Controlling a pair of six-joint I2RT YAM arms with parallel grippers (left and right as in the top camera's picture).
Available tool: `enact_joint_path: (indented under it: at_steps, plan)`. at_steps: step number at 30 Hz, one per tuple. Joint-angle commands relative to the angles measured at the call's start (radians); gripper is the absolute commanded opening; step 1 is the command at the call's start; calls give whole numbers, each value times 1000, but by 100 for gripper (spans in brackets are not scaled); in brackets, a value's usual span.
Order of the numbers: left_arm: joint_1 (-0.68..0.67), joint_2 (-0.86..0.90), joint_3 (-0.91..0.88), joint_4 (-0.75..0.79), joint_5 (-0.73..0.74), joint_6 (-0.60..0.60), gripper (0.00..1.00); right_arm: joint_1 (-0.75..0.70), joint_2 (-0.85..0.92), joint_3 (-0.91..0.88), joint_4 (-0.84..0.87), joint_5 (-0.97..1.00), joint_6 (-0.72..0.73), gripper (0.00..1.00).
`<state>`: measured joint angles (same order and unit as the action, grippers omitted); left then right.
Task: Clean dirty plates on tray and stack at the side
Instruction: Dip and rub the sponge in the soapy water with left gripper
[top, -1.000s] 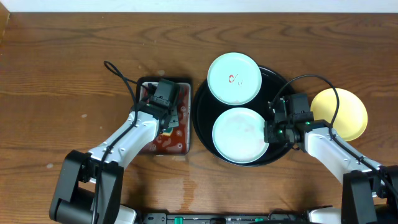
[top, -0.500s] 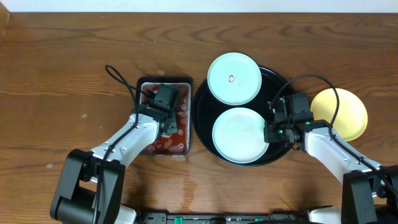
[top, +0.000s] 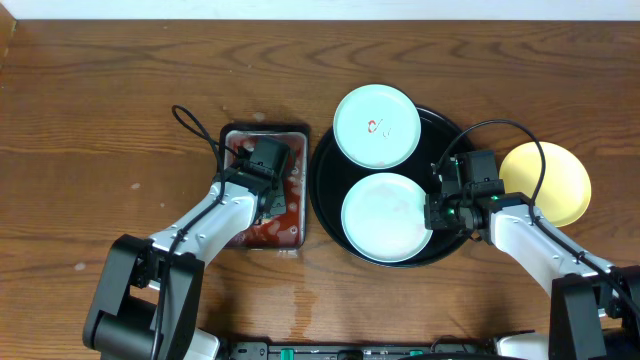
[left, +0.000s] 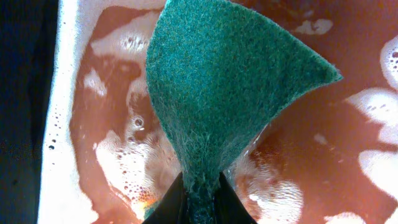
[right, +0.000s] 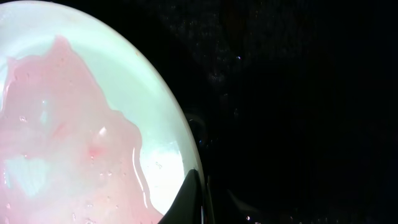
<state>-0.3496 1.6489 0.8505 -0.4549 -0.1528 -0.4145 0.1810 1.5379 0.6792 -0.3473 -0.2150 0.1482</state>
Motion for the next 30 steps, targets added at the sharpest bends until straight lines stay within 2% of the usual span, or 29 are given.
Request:
enact_joint_path:
  at_steps: [1,3,4,5,6,7,16,23,30]
  plan:
    - [7,11,-11,-38,-13,6,8,4,5,-1,-1,32,-8,1]
    - [7,-16,10,-51,-13,6,8,4,5,-1,-1,31,-8,1]
    - [7,-35,19,-55,-13,7,16,4,5,-1,-1,32,-8,1]
    - [7,-54,25,-57,-13,7,36,4,5,-1,-1,32,-8,1]
    - [7,-72,27,-57,-13,7,50,4,5,-1,-1,32,-8,1]
    - [7,-92,27,-58,-13,6,54,4,5,-1,-1,32,-8,1]
    - [7,-128,10,-133,-13,6,63,4,5,-1,-1,32,-8,1]
    - [7,-93,-46,-81,-13,6,68,4,5,-1,-1,31,-8,1]
    - [7,-22,-48,-52,15,6,68,4,5,-1,-2,32,-8,1]
